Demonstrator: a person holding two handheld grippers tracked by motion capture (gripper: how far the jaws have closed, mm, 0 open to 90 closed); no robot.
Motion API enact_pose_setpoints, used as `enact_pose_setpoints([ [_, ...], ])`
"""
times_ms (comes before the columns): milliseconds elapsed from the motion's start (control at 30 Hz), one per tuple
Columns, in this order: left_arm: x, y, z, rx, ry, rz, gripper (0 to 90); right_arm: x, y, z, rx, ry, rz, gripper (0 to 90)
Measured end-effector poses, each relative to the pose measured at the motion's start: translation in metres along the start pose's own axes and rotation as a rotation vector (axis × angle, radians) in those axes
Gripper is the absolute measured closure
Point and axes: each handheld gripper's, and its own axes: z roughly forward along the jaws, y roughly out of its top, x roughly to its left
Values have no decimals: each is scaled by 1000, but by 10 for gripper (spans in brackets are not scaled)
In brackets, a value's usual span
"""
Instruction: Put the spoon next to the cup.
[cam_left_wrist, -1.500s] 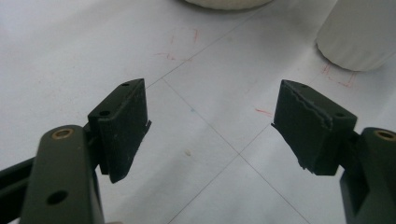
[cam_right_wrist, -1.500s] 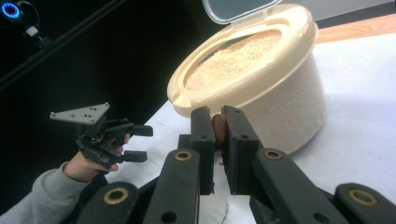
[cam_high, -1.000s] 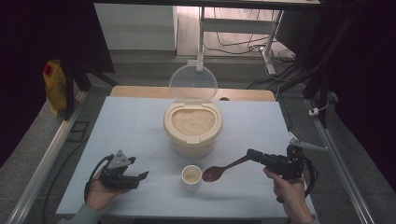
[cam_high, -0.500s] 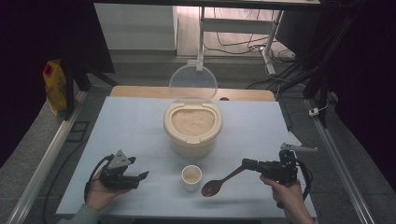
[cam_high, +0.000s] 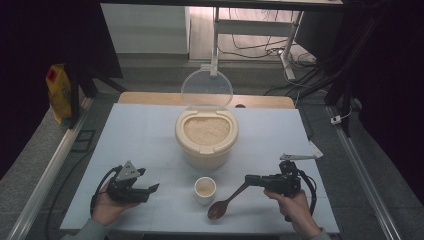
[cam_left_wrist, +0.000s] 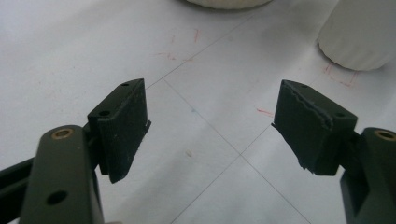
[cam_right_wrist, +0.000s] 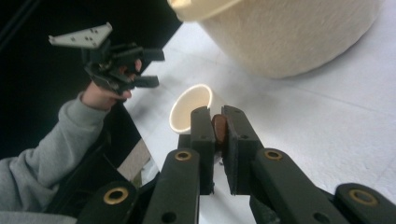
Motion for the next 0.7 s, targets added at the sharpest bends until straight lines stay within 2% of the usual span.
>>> enact_pose_setpoints([
  [267,1,0,0,1,0,0,256,-5,2,17,57,8,15,833],
  [567,0,0,0,2,1,0,256,-13,5,25,44,-14,20,826],
  [700,0,0,0,1,2,1,256,-15,7,31,36,-40,15,807],
])
